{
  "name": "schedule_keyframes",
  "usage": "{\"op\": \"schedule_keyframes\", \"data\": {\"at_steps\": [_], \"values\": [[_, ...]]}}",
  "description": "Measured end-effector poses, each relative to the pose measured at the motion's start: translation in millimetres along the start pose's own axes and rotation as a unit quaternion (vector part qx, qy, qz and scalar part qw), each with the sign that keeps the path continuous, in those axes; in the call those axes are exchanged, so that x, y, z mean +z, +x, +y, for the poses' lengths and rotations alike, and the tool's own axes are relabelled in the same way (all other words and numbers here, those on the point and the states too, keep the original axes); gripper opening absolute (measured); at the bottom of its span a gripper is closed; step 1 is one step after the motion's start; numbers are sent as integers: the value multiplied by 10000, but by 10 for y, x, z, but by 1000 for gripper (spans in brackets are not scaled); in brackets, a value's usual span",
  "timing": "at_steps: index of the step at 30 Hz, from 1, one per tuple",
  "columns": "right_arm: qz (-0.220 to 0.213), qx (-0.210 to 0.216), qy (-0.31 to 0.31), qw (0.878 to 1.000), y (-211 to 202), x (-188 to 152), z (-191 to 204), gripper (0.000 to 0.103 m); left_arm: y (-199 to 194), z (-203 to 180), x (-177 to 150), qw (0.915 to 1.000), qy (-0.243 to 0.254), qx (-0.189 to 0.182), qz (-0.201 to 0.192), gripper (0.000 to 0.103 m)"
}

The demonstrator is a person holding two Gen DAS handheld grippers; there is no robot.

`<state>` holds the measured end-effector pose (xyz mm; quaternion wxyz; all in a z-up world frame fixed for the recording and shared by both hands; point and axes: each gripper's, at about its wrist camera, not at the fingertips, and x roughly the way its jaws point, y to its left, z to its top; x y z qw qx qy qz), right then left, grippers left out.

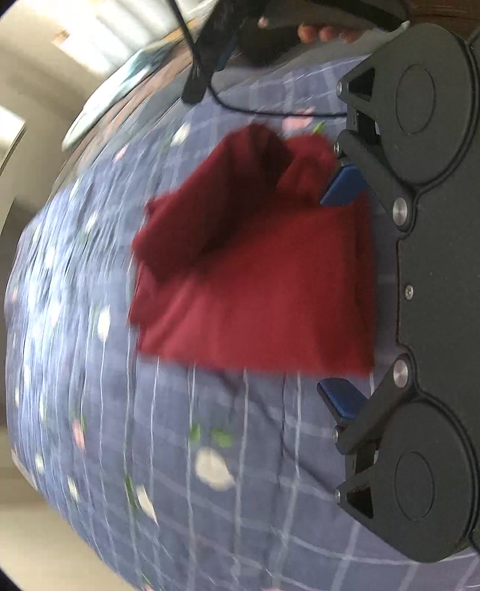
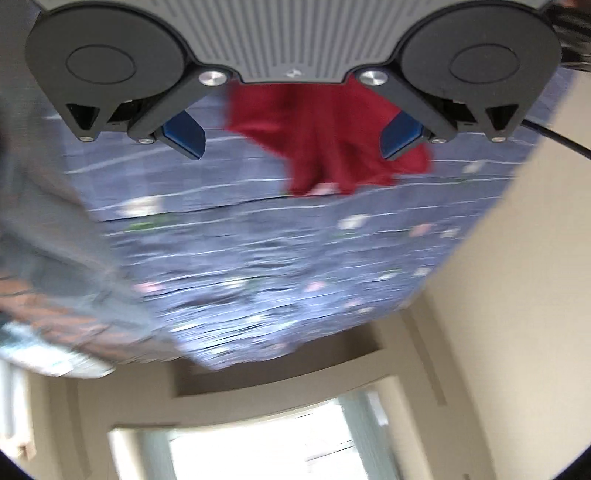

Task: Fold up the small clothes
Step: 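Grasp the other shirt edge with the right tool, fold it over, and open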

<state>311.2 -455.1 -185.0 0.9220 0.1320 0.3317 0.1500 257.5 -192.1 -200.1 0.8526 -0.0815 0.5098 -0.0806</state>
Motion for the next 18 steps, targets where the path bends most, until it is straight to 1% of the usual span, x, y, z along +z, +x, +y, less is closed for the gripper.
{"op": "schedule_keyframes", "data": {"at_steps": [1,3,5,7,10,12,13,14,15,16,17,18], "values": [[183,243,-103,9995,81,20,74,103,2,60,13,9998,-145,132,-40,101],[339,476,-343,9977,176,16,225,103,32,199,54,9982,-449,404,-52,101],[463,546,-568,9958,256,7,372,103,88,342,104,9955,-810,501,-30,101],[637,485,-636,9948,342,-28,469,103,142,483,152,9913,-1237,458,0,101],[762,297,-364,9960,442,-104,491,103,250,650,222,9830,-1788,416,64,102],[807,345,-26,9961,486,-147,425,96,303,690,248,9798,-1957,399,88,102],[846,332,115,9958,501,-162,389,87,333,705,267,9790,-1998,394,106,102],[881,289,218,9955,507,-183,357,75,365,709,287,9787,-2010,390,113,102],[875,259,275,9954,489,-185,314,66,399,715,303,9790,-1997,391,124,102],[859,231,336,9955,466,-199,278,48,420,698,319,9796,-1965,392,139,102],[845,203,430,9953,441,-206,233,32,449,685,338,9804,-1924,386,154,102],[824,159,509,9952,428,-196,189,27,465,673,344,9813,-1882,380,166,102]]}}
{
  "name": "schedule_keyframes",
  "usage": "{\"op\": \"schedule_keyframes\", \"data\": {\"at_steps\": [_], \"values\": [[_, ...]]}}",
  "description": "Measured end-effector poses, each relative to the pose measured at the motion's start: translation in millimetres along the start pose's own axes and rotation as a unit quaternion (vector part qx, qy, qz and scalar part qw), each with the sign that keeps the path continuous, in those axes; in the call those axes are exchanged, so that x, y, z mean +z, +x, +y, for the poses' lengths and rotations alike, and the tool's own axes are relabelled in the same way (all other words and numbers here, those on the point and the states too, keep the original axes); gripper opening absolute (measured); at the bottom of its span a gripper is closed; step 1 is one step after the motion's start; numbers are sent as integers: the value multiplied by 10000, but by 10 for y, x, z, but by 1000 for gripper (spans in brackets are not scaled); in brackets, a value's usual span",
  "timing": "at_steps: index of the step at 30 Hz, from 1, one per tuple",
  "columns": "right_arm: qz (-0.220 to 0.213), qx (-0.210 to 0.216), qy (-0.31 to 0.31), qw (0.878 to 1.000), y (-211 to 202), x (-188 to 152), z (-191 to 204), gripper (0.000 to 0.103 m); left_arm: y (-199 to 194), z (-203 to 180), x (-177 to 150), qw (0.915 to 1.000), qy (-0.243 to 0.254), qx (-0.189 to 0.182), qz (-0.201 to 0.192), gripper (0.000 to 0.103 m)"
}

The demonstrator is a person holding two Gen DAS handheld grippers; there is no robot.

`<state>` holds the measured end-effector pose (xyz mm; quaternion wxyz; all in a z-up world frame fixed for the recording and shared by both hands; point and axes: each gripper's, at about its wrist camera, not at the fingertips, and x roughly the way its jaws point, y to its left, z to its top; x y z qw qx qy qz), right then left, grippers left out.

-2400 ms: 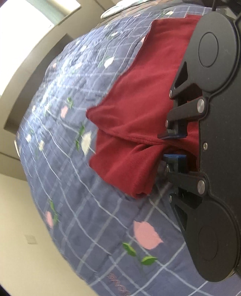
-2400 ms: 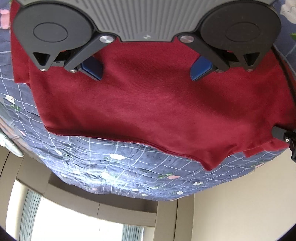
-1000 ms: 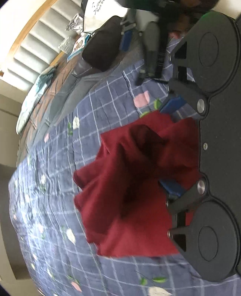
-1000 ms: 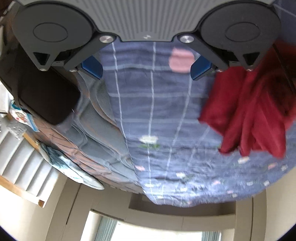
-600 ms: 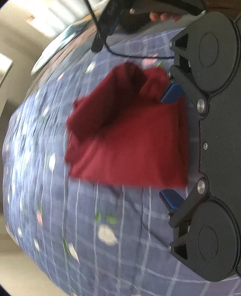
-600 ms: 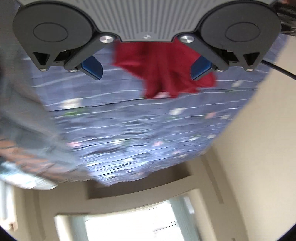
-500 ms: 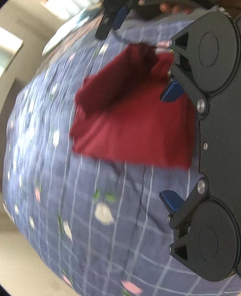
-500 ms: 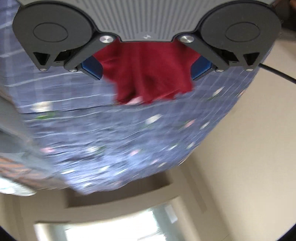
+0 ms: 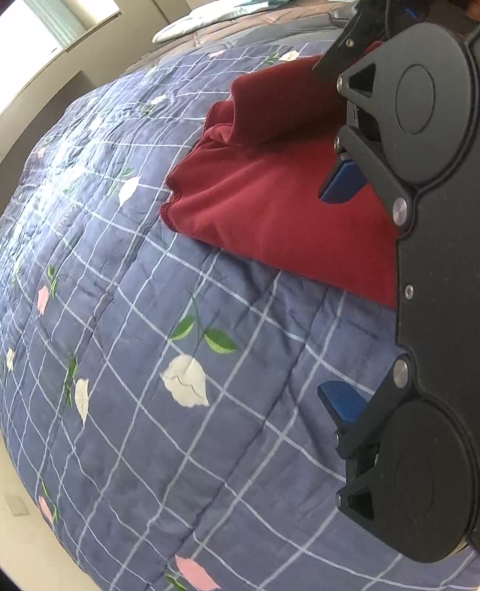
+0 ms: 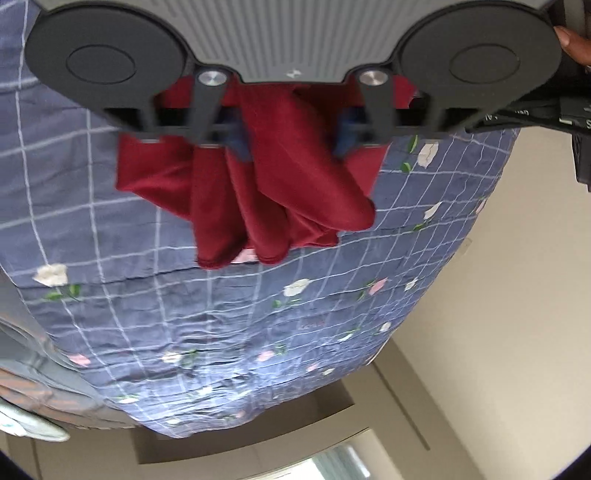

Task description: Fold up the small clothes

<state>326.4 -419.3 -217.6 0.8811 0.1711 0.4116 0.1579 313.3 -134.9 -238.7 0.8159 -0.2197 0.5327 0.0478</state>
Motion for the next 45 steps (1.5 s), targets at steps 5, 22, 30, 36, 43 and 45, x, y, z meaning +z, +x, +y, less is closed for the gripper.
{"op": "schedule_keyframes", "data": {"at_steps": [5,22,30,36,43,45], "values": [[-283,-163,671,9972,-219,21,-316,8,71,-93,-6,9998,165,-68,91,102],[167,-852,1274,9880,-150,-206,-835,51,283,-326,-61,9966,702,-139,397,102],[361,-611,1148,9909,-312,-329,-713,89,339,-320,-90,9968,644,-143,450,102],[787,-480,931,9914,-228,-488,-522,100,347,-336,-124,9972,594,-148,434,102],[1153,-1184,1082,9803,-224,-708,-651,103,299,-350,-151,9968,651,-135,437,102],[1156,-1177,1032,9809,-246,-718,-658,103,280,-351,-167,9965,685,-144,466,102]]}}
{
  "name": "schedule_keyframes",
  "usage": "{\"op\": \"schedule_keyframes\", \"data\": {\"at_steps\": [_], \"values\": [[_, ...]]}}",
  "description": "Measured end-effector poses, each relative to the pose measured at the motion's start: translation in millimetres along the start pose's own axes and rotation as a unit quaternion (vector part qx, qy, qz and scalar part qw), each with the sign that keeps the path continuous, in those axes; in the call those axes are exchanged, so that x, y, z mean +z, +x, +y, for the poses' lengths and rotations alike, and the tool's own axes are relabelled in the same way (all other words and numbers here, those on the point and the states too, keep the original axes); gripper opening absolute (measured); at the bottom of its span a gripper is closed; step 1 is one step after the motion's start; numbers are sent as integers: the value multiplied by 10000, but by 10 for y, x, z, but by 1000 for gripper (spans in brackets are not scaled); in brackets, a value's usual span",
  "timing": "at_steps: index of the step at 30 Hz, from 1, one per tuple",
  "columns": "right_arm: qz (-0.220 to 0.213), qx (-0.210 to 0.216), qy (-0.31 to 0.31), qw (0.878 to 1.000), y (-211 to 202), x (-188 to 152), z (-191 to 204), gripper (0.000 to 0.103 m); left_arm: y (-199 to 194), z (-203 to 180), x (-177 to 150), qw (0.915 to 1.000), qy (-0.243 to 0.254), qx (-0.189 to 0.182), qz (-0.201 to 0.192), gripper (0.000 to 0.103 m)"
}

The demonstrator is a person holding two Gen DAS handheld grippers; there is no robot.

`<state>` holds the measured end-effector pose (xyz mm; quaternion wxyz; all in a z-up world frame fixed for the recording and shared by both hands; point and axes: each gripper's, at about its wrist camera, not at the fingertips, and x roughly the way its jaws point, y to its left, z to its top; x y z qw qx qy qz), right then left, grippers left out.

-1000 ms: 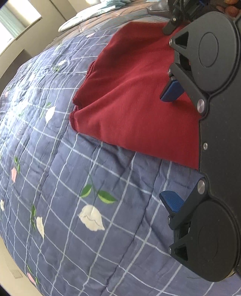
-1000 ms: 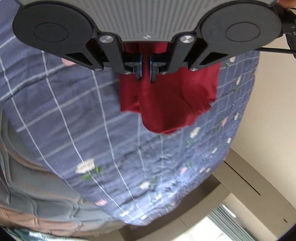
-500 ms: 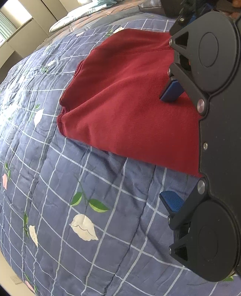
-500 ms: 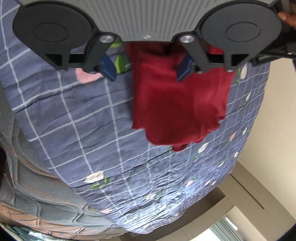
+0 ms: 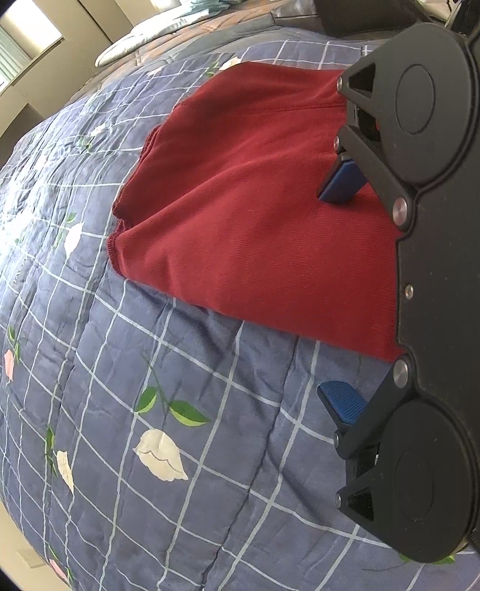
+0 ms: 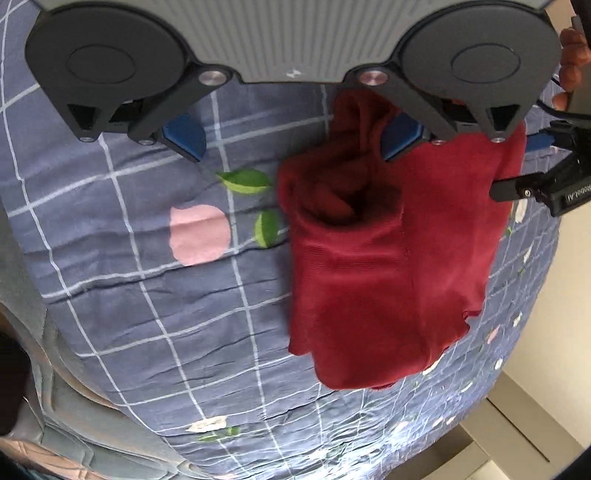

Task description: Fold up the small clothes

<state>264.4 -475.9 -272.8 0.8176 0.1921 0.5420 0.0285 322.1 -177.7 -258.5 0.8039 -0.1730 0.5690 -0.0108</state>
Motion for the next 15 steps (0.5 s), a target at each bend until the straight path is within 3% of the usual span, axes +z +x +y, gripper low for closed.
{"op": "schedule_keyframes", "data": {"at_steps": [6,10,15], "values": [[31,-30,-106,9999,-18,-42,-1,103,-61,-48,-30,9999,156,19,53,102],[157,-298,-284,9990,-20,-116,20,103,-100,-122,-37,9991,345,253,32,102],[260,-422,-452,9977,-57,-231,42,103,-196,-147,-27,9992,355,181,-57,102]]}}
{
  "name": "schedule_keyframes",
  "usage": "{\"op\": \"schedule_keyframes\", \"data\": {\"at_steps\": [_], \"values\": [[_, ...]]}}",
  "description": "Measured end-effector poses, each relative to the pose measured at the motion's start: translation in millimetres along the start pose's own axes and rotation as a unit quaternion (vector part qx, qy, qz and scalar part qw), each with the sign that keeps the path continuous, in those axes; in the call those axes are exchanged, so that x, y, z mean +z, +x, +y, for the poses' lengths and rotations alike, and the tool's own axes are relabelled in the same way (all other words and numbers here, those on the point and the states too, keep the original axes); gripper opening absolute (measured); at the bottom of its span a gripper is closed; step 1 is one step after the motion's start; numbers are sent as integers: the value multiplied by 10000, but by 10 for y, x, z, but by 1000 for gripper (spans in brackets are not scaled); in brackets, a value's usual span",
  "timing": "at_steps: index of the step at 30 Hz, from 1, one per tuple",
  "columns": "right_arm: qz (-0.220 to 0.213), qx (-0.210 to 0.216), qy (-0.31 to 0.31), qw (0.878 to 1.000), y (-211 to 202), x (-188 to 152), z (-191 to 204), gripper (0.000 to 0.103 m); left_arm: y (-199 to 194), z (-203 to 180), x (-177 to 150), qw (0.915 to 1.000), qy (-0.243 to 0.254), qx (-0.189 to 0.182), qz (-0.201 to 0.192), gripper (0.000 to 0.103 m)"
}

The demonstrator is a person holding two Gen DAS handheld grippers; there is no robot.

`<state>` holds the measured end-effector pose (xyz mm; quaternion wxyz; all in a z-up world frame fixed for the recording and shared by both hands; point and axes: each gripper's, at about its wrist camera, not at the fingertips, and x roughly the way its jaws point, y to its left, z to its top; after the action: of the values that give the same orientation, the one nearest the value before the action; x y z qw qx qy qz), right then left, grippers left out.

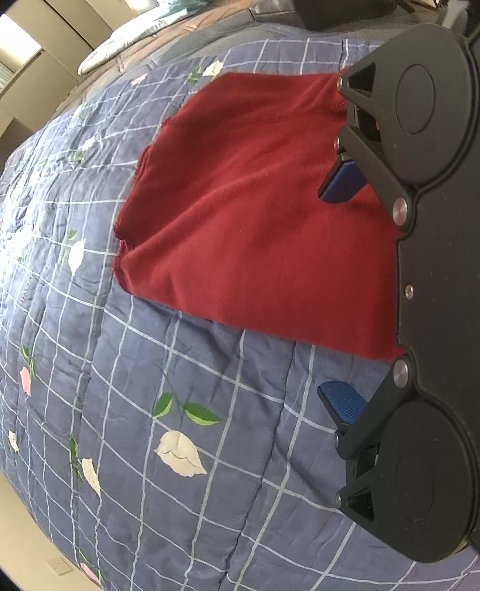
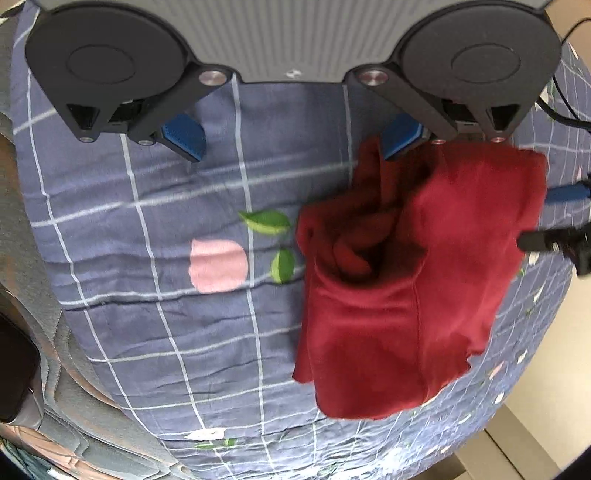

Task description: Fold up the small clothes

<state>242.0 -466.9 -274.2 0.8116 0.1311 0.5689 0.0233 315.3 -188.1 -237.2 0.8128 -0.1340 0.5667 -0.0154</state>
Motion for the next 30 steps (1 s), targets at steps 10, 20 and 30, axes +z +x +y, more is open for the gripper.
{"op": "schedule_keyframes", "data": {"at_steps": [10,20,30], "values": [[47,-271,-159,9995,5,-126,99,103,-149,-21,28,9997,194,-63,-118,102],[202,-480,-581,9970,2,-344,192,103,-153,-12,-7,9994,337,-88,-7,102],[28,-774,-1025,9917,6,-520,328,103,-137,122,-226,9989,318,-97,328,102]]}}
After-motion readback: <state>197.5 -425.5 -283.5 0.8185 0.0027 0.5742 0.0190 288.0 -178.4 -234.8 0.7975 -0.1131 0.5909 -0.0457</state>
